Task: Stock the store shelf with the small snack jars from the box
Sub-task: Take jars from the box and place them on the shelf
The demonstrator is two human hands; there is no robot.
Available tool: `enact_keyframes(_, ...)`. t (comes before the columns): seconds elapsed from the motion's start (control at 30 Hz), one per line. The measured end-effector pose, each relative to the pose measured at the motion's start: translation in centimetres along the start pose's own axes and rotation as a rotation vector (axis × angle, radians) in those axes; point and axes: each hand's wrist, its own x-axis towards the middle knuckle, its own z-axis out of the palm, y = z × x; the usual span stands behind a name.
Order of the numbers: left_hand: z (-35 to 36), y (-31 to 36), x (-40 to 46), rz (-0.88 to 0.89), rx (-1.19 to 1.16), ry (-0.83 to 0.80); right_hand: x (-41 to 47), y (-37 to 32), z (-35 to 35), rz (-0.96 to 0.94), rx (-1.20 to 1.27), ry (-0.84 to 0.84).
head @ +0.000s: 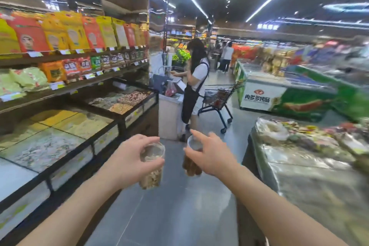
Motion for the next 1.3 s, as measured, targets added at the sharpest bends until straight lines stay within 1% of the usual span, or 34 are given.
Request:
enact_keyframes(0.2, 10.5, 9.6, 5.0, 0.228, -0.105, -0.171, -5.4, 13.1, -7.6, 0.240, -0.089, 0.160)
enact_keyframes(0.3, 15.5, 14.8, 6.8, 0.323, -0.173, -0.267, -9.3, 18.3, -11.0, 0.378, -0.101, 0.233)
enact_keyframes(0.47, 23.0, 23.1, 8.1, 0.496, -0.271, -0.455, -17.0, 24.2, -15.2, 0.662, -0.122, 0.369)
enact_keyframes(0.6, 28.1, 29.2, 8.5, 0.647, -0.330, -0.617, -22.7, 27.5, -17.5, 0.886, -0.169, 0.412)
enact_keyframes(0.8, 33.9, 37.8, 7.3, 0.885, -0.402, -0.776, -29.5, 30.4, -20.2, 1.167, -0.223, 0.510)
enact_keyframes(1.0, 38.1, 44.4, 4.6, 1.076, -0.470, -0.977, -35.8, 30.8, -20.8, 1.407, -0.240, 0.628)
enact_keyframes(1.13, 40.0, 47.7, 1.8, 1.209, -0.487, -1.061, -39.8, 29.8, -20.2, 1.555, -0.247, 0.705)
enact_keyframes(1.3, 41.9, 51.0, -2.4, 1.326, -0.479, -1.120, -45.1, 28.8, -20.0, 1.665, -0.221, 0.774)
